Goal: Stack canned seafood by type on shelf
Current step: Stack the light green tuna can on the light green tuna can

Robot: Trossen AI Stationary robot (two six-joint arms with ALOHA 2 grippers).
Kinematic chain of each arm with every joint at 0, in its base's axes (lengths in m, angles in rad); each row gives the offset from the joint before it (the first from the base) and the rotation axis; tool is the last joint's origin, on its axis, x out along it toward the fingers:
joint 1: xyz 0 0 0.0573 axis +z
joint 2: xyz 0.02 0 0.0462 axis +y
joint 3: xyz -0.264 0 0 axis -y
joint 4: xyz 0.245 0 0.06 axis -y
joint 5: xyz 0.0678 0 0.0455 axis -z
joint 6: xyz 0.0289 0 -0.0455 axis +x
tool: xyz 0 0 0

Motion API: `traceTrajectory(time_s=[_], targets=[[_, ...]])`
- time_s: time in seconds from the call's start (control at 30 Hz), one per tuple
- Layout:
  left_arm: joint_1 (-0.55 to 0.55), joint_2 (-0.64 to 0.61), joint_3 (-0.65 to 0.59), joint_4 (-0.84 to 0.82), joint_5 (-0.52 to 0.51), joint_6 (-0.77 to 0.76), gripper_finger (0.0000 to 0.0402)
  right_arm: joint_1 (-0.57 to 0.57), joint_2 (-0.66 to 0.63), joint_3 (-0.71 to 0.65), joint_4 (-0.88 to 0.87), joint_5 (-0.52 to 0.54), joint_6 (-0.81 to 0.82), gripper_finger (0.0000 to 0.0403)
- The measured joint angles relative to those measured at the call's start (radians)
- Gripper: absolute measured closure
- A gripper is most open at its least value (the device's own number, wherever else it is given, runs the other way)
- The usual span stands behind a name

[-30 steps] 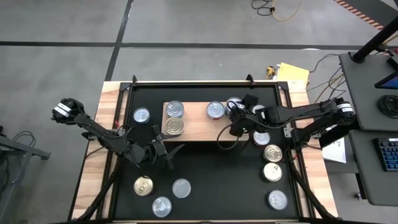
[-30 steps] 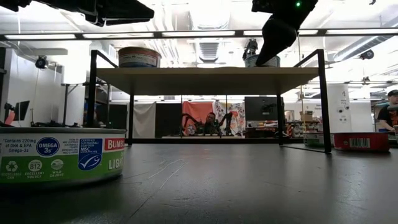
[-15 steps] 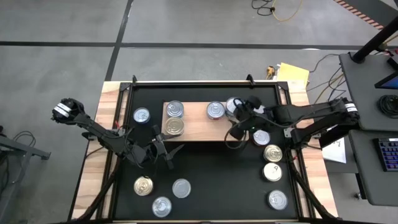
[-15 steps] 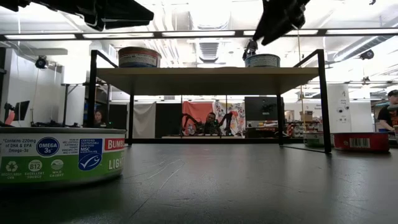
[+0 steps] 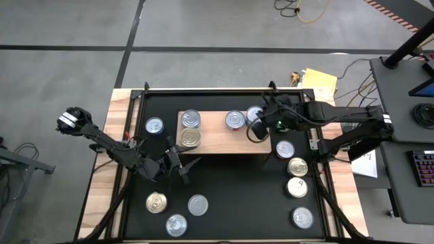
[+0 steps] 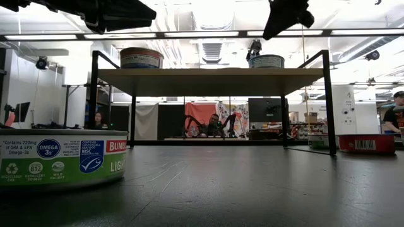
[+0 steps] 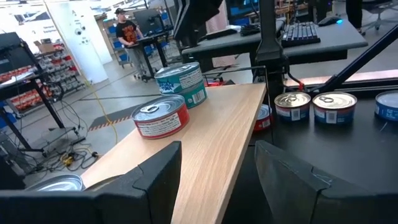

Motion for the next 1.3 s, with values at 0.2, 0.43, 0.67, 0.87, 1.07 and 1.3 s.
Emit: traceTrajectory(time_s=[0.2, 0.43, 0.67, 0.87, 1.07, 1.3], targets=[[0.0, 0.0, 0.0, 0.0, 0.0, -0.004, 0.0212, -0.02, 0.012, 0.0, -0.008, -0.085, 0.031, 0.0393], [0.0, 0.0, 0.0, 0.0, 0.0, -0.004, 0.0212, -0.019, 0.011, 0.001, -0.058, -0.144, 0.083, 0.0394], [0.0, 0.0, 0.0, -0.003, 0.0, -0.004, 0.0212, -0.02, 0.021, -0.004, -0.081, -0.149, 0.129, 0.0394], [0.0, 0.0, 0.0, -0.008, 0.0, -0.004, 0.0212, -0.02, 0.021, -0.006, -0.153, -0.103, 0.178, 0.0394], [0.0, 0.0, 0.0, -0.008, 0.0, -0.004, 0.0212, -0.02, 0.021, -0.011, -0.17, -0.048, 0.184, 0.0394], [0.0, 0.0, 0.0, -0.008, 0.0, -0.012, 0.0212, -0.02, 0.027, -0.023, -0.176, 0.011, 0.182, 0.0394]])
